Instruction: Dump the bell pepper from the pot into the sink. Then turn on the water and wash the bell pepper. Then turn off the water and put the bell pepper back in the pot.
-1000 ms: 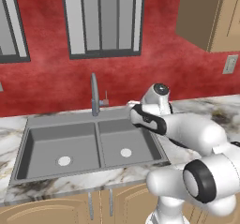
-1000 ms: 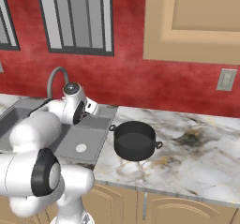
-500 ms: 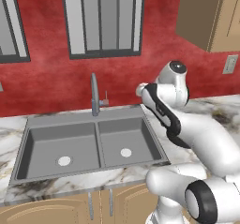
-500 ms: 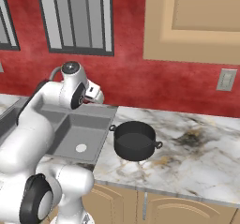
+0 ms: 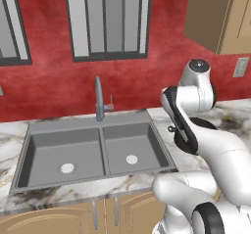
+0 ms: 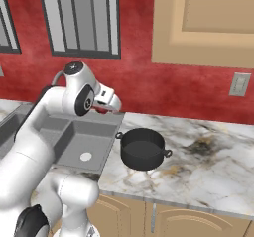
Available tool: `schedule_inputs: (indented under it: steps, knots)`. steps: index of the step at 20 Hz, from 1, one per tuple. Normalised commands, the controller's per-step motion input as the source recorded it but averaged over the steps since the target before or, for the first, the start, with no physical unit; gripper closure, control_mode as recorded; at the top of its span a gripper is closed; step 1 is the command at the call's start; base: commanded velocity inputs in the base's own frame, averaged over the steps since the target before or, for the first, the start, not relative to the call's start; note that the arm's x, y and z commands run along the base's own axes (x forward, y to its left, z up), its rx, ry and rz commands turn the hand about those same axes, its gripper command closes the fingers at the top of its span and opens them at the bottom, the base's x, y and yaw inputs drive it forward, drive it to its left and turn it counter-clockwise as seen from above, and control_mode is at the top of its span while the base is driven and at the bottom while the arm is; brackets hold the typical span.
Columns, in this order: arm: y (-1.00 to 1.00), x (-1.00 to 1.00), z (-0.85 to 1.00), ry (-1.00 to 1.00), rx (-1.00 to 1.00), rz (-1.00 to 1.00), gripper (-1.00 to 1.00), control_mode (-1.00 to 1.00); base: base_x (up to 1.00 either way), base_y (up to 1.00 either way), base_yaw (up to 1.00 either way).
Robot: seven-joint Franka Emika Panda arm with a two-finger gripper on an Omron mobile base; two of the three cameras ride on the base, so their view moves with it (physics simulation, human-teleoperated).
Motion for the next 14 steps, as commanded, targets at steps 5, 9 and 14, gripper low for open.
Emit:
schedule_inputs:
  steps: [5,9,14]
  knots:
    - [-0.63,-0.32,-0.13,0.04,-0.05,-0.05,1.00,-1.00,0.00,0.00,0.00]
    - [-0.52,-0.25,-0.16,0.04,0.00,-0.01,1.00,-1.00,0.00,0.00,0.00]
    - [-0.34,-0.11,-0.22,0.07,0.08,0.00,1.00,-1.00,0.00,0.00,0.00]
